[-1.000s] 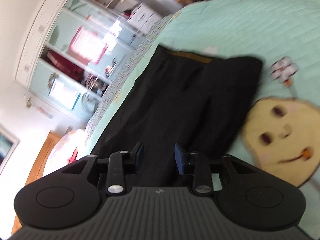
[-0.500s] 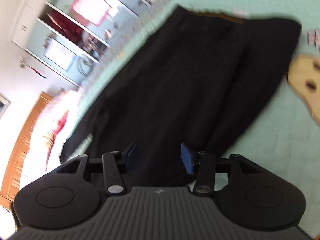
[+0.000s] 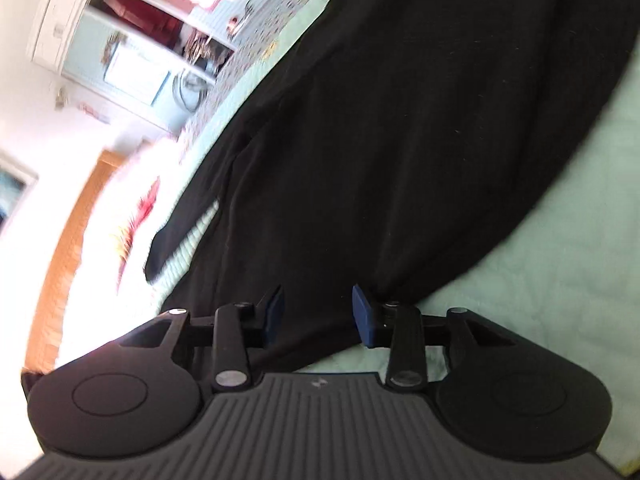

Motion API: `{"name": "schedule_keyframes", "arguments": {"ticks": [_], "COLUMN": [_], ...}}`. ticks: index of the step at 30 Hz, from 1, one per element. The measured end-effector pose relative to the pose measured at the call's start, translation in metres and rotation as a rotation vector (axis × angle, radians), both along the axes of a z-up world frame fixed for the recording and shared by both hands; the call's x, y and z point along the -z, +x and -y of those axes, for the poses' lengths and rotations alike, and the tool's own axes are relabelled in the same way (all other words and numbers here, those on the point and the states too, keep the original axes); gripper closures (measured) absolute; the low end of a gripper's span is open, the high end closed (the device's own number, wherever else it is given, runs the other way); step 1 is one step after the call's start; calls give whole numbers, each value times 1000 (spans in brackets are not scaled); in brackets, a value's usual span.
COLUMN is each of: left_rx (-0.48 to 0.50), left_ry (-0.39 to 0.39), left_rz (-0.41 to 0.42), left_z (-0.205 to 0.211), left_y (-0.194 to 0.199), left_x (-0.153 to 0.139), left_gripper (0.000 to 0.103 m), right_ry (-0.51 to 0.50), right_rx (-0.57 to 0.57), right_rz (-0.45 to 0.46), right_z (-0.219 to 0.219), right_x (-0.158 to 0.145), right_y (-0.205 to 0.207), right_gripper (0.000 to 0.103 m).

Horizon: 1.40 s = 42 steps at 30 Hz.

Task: Fold clothes
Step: 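Lay the trousers back on the quilt and open both grippers, then move the left gripper to the trouser leg cuff and grasp it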

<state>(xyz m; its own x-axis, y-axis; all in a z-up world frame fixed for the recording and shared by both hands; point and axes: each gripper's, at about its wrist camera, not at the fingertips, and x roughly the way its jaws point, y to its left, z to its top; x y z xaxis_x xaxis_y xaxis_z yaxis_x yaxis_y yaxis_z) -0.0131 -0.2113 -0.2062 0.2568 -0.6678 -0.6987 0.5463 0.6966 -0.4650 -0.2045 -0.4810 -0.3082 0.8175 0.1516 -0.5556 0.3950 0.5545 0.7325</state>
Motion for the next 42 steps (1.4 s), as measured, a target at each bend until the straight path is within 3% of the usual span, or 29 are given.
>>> {"name": "schedule_keyframes", "arguments": {"ticks": [3, 5, 8, 11, 15, 18, 21, 25, 28, 32, 33, 34, 36, 40, 42], "left_rx": [-37, -69, -122, -142, -200, -275, -292, -311, -334, -391, -398, -404, -407, -383, -418], "left_ry": [-7, 11, -45, -35, -73, -71, -81, -57, -64, -45, -56, -67, -59, -67, -52], "left_rz": [-36, -66, -114, -95, -78, -108, -105, -38, -10, -72, -84, -95, -85, -47, -75], "left_z": [-19, -29, -44, -50, -64, -77, -82, -83, -88, -99, -101, -102, -100, -93, -92], "left_y": [-1, 1, 4, 3, 7, 18, 27, 42, 59, 77, 80, 82, 87, 100, 112], "left_x": [3, 16, 23, 12, 17, 32, 30, 20, 19, 37, 35, 34, 26, 21, 27], "left_gripper": [38, 37, 39, 39, 36, 37, 37, 36, 35, 36, 35, 35, 35, 34, 34], "right_ry": [-59, -54, -18, -75, -65, -23, -33, -39, 2, 18, 12, 17, 44, 36, 22], "right_rx": [-81, -130, -102, -124, -190, -219, -201, -293, -366, -420, -400, -384, -386, -412, -425], "right_rz": [27, 14, -12, -31, 70, 9, -25, 87, 149, 31, -14, -39, -4, 104, 40], "right_z": [-13, -16, -6, 13, 13, 14, 16, 8, -8, -15, -13, -10, -3, -2, 1], "right_x": [-19, -15, 4, -20, -32, -11, -19, -50, -54, -22, -15, -9, -17, -34, -21], "right_y": [-7, -4, -6, 19, 17, 26, 27, 47, 77, 113, 115, 116, 115, 126, 135], "right_gripper": [58, 55, 60, 60, 52, 55, 56, 56, 55, 56, 70, 70, 60, 53, 46]}}
